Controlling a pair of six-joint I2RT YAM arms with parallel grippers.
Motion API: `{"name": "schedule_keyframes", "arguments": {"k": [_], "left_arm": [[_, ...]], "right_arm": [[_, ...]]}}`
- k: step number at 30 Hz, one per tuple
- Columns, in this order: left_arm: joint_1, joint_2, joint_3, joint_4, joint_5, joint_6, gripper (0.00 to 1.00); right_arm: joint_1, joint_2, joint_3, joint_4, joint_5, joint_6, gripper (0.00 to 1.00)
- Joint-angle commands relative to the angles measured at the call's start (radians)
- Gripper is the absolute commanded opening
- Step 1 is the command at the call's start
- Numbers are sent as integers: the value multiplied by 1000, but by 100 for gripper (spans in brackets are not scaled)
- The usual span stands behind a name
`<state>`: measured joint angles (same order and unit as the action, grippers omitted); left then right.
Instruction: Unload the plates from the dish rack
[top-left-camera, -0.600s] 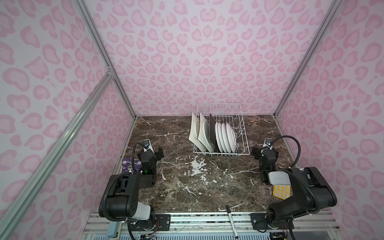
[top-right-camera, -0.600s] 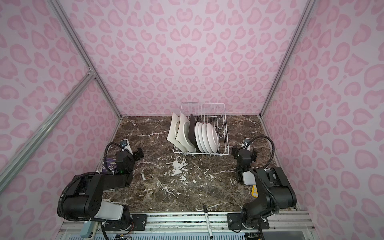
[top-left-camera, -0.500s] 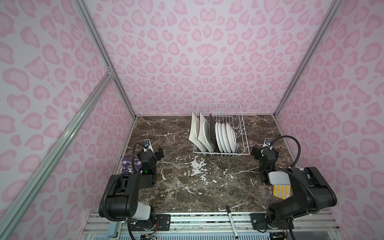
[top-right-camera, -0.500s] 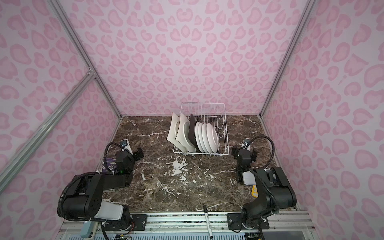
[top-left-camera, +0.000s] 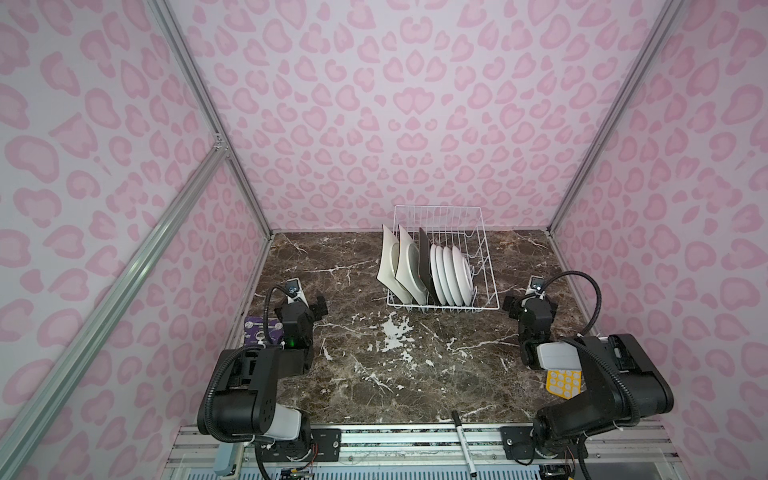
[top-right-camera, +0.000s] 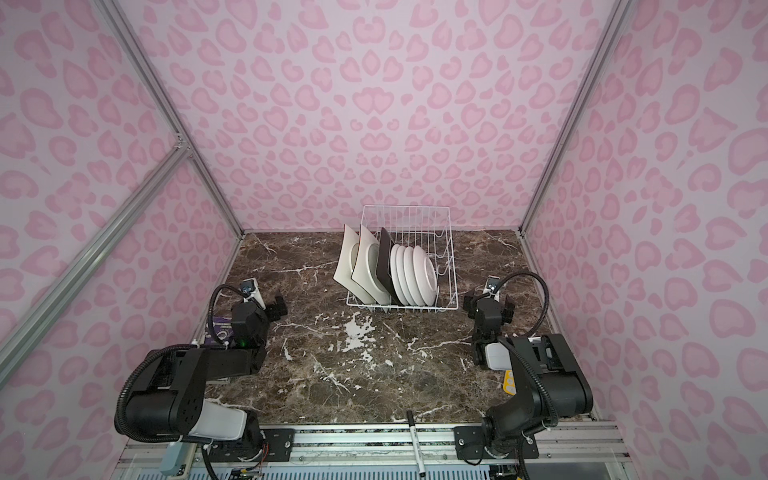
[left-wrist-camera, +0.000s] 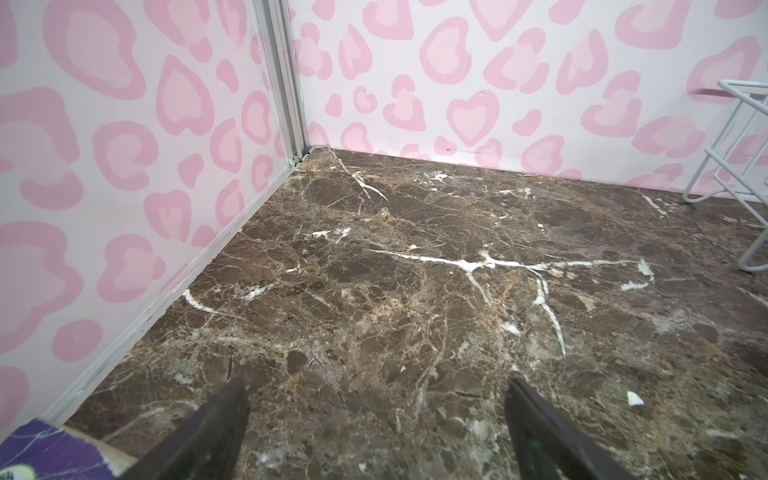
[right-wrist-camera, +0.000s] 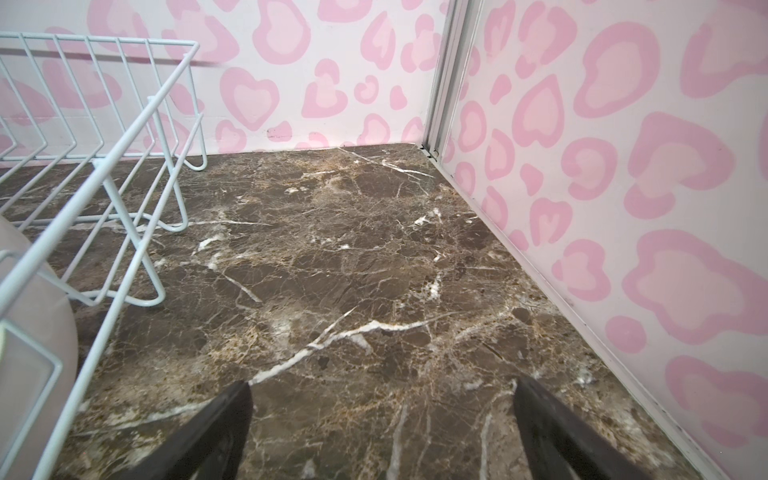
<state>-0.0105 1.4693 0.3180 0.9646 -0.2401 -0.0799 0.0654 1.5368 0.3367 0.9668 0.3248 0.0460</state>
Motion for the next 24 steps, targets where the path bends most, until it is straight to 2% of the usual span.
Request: {"name": "schedule_keyframes", "arguments": {"k": [1,21,24], "left_arm": [[1,-2,5,19,5,-1,97],[0,-4,1,23,5,-1,97],[0,-14,15,-10,33,11,97]], "right_arm": [[2,-1,-2,10,14,6,100],[2,0,-2,10,11,6,100],[2,-2,-7,17,2,1,100]]}}
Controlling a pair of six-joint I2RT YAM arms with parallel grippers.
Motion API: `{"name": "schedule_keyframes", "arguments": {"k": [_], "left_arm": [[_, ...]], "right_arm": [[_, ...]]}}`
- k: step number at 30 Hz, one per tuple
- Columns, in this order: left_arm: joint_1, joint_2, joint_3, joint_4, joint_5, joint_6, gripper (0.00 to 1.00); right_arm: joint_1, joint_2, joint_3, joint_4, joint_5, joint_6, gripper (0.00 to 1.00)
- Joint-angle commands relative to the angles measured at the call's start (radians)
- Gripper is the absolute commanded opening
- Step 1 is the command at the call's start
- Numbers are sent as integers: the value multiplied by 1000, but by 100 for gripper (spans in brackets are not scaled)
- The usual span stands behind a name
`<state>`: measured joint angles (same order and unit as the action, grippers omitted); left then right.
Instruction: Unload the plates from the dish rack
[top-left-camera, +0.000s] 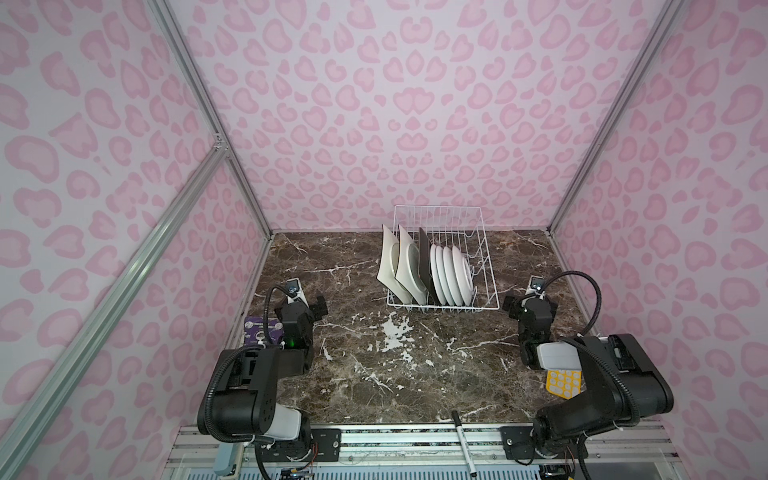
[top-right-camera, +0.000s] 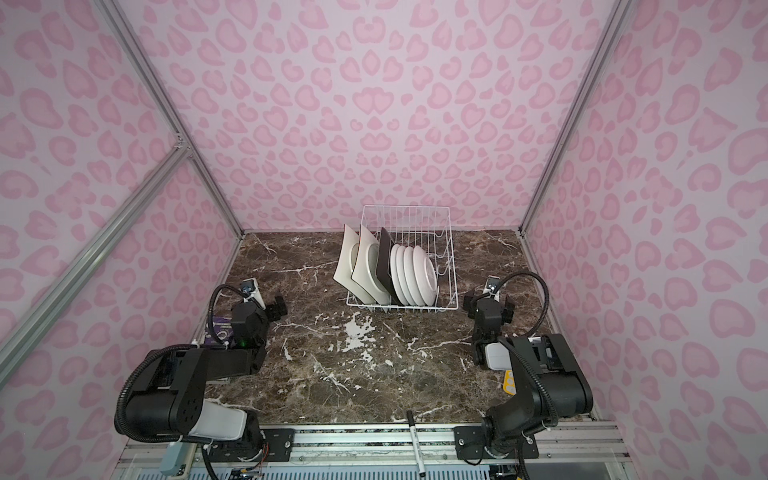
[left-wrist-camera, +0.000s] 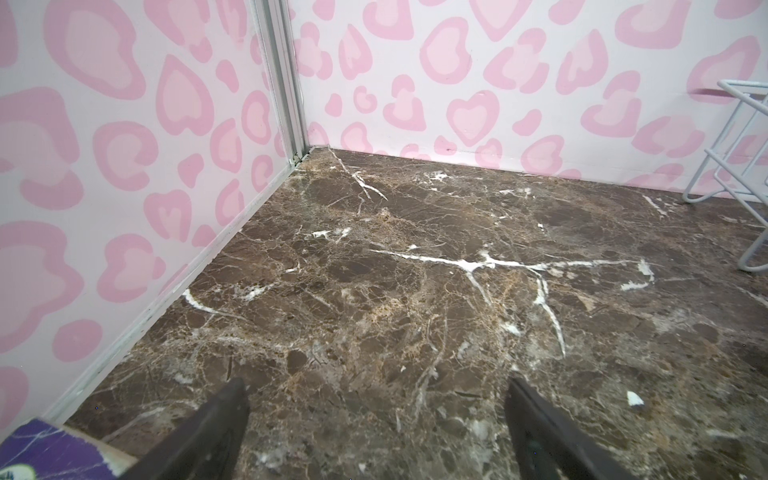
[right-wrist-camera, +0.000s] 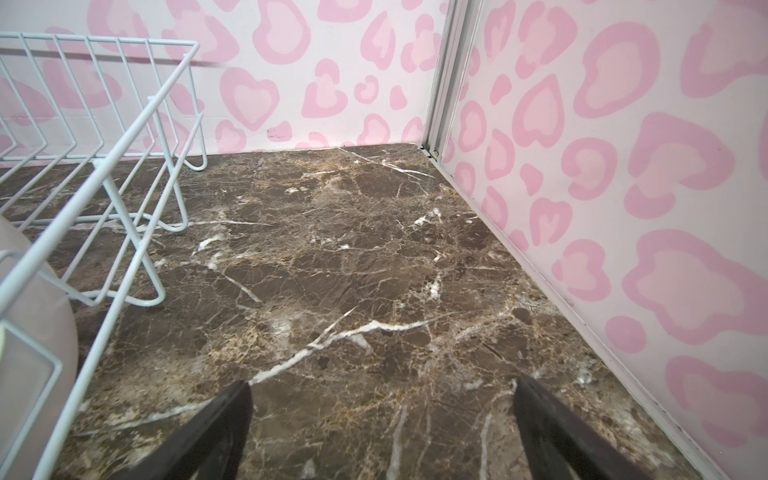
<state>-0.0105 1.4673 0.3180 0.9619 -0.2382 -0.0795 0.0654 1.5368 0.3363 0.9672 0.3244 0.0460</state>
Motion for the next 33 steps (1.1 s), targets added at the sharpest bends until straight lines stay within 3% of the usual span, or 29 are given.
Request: {"name": "schedule_keyframes", "arguments": {"k": [1,6,17,24,33], "left_arm": [[0,-14,18,-12,32,12,97],[-2,-101,78,-186,33,16,97],[-14,-265,248,-489,162,40,97],[-37,-351,429,-737,214,40,97],[-114,-357,700,-1060,254,27,97]], "right_arm": [[2,-1,-5,18,-7,-5,99],[10,-63,-7,-20,-5,-20,100],[22,-390,78,-382,7,47,99],[22,-570,151,-613,-136,78,100],[24,-664,259,-831,-275,105,100]]}}
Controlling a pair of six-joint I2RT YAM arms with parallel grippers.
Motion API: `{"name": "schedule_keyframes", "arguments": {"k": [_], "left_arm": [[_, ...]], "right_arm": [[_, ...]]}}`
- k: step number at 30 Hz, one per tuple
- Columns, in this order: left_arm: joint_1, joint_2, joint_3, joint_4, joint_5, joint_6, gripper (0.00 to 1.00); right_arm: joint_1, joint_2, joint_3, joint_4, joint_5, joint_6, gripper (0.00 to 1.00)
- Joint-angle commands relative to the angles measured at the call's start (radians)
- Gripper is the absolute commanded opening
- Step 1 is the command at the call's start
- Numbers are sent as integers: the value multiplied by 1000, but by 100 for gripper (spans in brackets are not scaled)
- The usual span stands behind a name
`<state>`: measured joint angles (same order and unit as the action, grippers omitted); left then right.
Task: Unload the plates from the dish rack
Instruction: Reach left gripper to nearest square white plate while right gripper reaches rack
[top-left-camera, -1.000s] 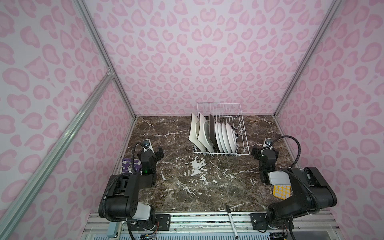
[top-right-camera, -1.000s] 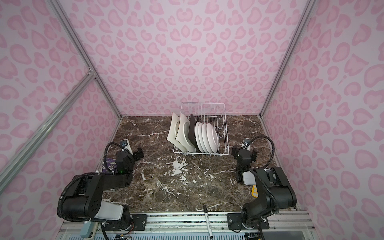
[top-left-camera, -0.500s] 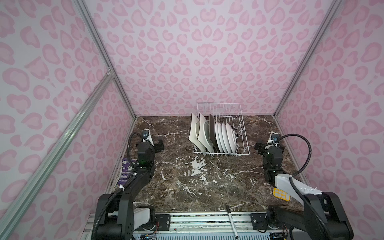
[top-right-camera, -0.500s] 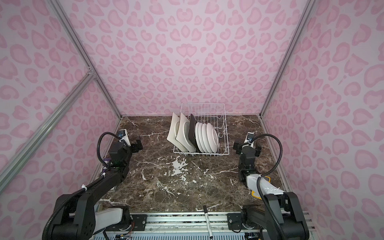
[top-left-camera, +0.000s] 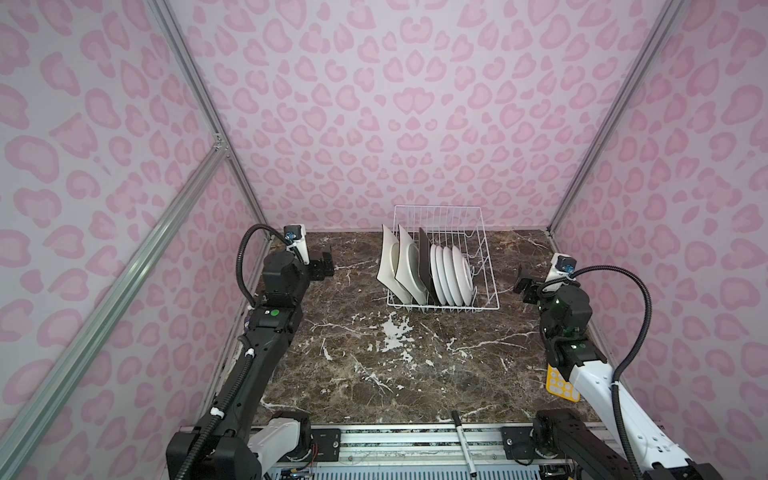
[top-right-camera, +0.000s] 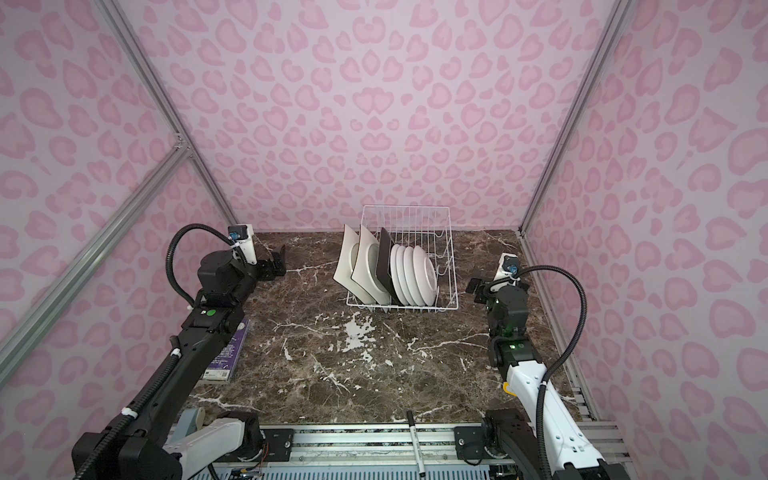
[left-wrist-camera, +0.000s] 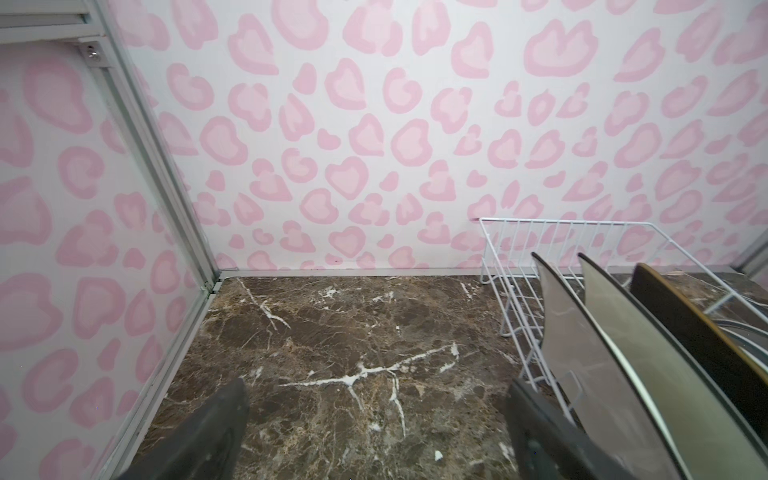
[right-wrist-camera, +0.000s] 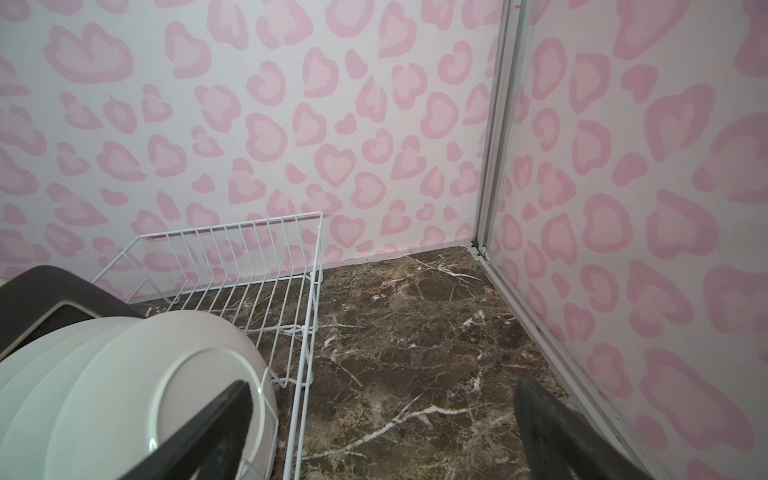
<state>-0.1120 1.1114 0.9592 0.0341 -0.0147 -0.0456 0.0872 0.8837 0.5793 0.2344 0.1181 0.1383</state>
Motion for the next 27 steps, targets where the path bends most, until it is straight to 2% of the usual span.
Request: {"name": "schedule_keyframes", "arguments": {"k": [1,8,14,22,27], "left_arm": [[-19,3,88,-169,39,-16,97],[-59,52,216,-319,74,-78,97],[-100,162,334,-468,101,-132,97],[-165,297,465,-575,79,-191,100],[-188,381,556,-644,110,-215,98]], "right_arm": [[1,-15,30,-114,-87,9,99],[4,13,148,-241,-254,-11,100],[26,82,272,-329,-340,-14,99],[124,141,340,-344,-324,-32,100],[179,167,348,-330,-328,-32,100]]}}
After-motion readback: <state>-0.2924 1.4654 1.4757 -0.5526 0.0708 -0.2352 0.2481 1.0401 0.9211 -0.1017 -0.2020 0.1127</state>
